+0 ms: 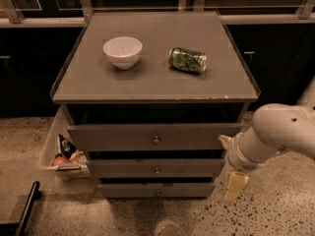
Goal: Open middle drawer
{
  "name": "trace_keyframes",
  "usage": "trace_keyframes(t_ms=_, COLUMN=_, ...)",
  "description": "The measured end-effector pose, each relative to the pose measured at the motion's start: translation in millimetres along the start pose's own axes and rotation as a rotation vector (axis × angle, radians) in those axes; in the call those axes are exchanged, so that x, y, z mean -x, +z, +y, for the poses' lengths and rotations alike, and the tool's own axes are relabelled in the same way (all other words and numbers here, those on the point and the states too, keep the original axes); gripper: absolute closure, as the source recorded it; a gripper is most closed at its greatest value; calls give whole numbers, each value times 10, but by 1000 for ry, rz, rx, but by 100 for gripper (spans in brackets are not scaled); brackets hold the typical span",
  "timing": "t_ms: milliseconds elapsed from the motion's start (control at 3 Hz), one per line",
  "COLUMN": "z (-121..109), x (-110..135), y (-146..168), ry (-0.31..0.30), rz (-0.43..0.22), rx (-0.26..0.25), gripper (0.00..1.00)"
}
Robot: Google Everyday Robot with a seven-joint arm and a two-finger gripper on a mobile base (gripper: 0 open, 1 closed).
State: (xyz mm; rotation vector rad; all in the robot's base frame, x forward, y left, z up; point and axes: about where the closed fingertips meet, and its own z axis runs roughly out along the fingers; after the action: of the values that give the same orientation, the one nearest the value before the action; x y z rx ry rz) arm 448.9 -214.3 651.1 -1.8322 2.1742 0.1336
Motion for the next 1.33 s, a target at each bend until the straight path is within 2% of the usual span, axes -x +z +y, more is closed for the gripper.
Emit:
trace_keyframes(t_ms=333, z=-71, x=-130, y=309, ry=-2, rz=-51, rx=-20, gripper=0)
trace_keyframes(t_ms=667, z=-76, x=-145, y=425, ry=-7, rz=-58, rx=-13, gripper=0)
trace_keyframes(t_ms=1333, z=-171, x=-323, y=1029, ry=-114, rz=-19, rx=-59, gripper=0)
